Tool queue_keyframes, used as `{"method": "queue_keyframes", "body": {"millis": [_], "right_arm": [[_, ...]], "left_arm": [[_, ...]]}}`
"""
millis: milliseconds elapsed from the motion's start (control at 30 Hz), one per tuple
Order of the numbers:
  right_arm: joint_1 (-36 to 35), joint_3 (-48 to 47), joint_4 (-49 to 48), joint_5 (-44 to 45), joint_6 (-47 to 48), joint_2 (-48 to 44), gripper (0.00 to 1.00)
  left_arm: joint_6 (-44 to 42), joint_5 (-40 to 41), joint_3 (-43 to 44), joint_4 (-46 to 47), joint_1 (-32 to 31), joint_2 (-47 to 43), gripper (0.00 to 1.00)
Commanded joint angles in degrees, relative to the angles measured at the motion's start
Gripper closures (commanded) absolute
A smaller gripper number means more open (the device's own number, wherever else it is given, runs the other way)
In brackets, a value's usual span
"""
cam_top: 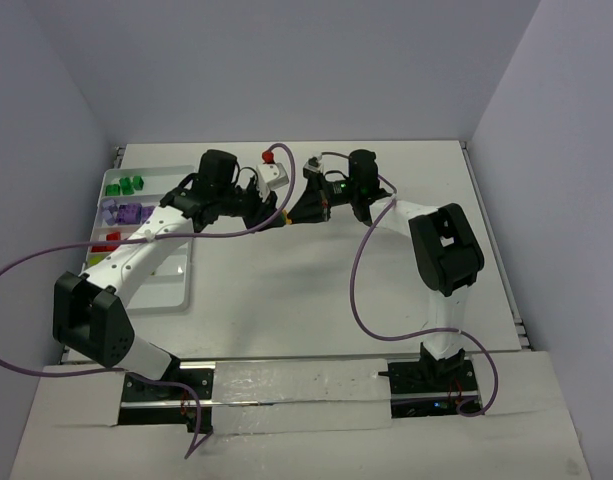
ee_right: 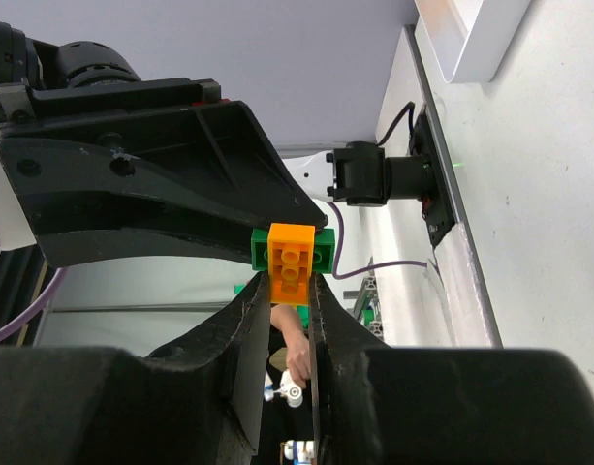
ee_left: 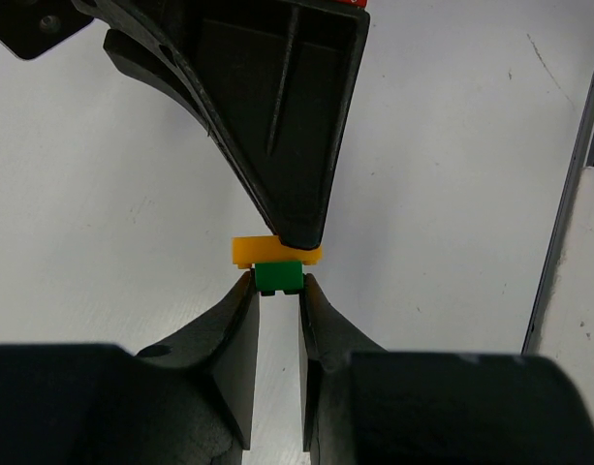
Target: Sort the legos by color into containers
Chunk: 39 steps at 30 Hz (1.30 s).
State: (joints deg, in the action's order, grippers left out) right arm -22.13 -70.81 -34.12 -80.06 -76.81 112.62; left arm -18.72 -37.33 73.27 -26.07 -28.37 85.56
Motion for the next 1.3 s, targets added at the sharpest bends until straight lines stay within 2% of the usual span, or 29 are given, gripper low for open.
{"method": "queue_keyframes", "body": {"millis": [0, 100, 433, 533, 767, 833, 933, 967, 1033, 1133, 1267], "right_arm": [[-1.51, -1.35, -0.24, -0.8, 1.76, -0.73, 0.78], [-1.58, -1.35, 0.02, -0.71, 2.02, -0.73, 0.75], [-1.51, -1.44, 0.15, -0.89, 2.31, -0.46, 0.73], [-1.58, -1.51, 0.68, -0.89, 2.69, -0.31, 0.69], [-1.6, -2.23, 5.2, -0.54, 6.14, -0.21, 0.66], [-1.69, -2.41, 6.69, -0.36, 7.29, -0.21, 0.69], [-1.6, -2.37, 7.14, -0.27, 7.86, -0.29, 0.8], [-1.6, -2.29, 7.17, -0.21, 7.93, -0.32, 0.86], [-1.6, -2.23, 7.38, -0.02, 8.15, -0.38, 0.99], [-1.6, -2.02, 7.41, 0.11, 8.31, -0.47, 1.0], [-1.6, -1.88, 7.48, 0.24, 8.26, -0.47, 1.0]], "left_arm": [[-0.61, -1.52, 3.73, 2.95, -1.6, 0.75, 1.0], [-0.61, -1.34, 3.9, 2.95, -1.69, 0.9, 1.0], [-0.97, -1.34, 4.0, 2.59, -1.88, 1.11, 1.0], [-1.5, -1.5, 4.31, 2.14, -2.03, 1.28, 1.0], [-2.72, -1.25, 5.22, 0.87, -3.13, 1.8, 1.0], [-2.81, -1.08, 5.39, 0.76, -3.45, 1.81, 1.0], [-2.72, -0.82, 5.48, 0.76, -3.62, 1.89, 1.0], [-2.63, -0.64, 5.48, 0.76, -3.63, 1.89, 0.98], [-2.31, -0.16, 5.48, 0.91, -3.63, 1.89, 0.88], [-1.61, 0.29, 5.39, 1.16, -3.66, 1.8, 0.61], [-1.14, 0.6, 5.57, 1.2, -3.71, 1.8, 0.5]]}}
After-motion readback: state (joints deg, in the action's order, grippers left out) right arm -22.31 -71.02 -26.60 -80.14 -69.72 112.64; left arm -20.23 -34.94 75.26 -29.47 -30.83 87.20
